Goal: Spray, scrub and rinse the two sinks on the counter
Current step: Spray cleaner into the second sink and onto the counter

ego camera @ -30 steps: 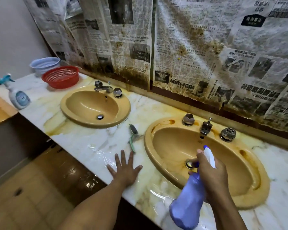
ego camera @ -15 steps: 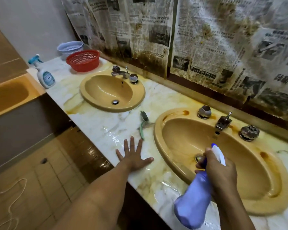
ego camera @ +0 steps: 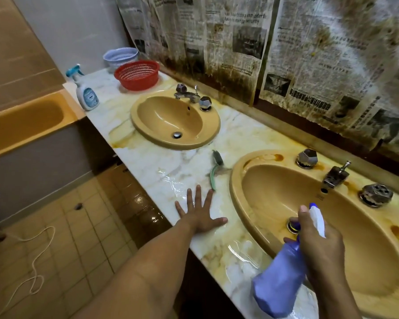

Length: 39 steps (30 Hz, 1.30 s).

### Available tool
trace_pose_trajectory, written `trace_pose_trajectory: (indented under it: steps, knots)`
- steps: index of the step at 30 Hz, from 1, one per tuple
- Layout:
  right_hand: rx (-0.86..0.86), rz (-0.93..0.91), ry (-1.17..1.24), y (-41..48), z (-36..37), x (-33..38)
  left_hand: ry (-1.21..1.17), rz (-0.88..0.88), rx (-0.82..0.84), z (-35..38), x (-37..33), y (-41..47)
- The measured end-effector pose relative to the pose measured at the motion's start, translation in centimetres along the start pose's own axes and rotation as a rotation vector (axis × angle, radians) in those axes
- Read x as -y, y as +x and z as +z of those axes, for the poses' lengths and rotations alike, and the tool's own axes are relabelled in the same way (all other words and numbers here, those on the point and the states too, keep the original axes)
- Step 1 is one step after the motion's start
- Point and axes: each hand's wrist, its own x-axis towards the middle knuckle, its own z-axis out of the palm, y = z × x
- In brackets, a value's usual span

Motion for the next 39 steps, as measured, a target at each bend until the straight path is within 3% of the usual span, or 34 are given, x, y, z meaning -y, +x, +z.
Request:
trace_pose_trajectory:
  steps: [6,12,21,27,39]
  knots:
    - [-0.062,0.100,-0.078,-0.4,0.1,0.3,-0.004,0.005,-0.001,0.1,0.1,-0.1]
    - [-0.072,-0.023,-0.136,-0.2,-0.3,-0.5,-0.019,0.005,-0.003,-0.1,-0.1,-0.2]
    - [-0.164,-0.002,-0.095,-0.9,-1.0,0.4,-0.023,0.014,-0.010,0.0,0.1,-0.2]
    - [-0.119,-0.082,-0.055,-1.2,-1.2,0.9,-0.022,0.017,0.001,0.1,0.4,0.1]
    - [-0.113,-0.032,-0.095,-0.8,-2.3,2.3,-0.054,0.032,-0.009,-0.1,0.4,-0.4]
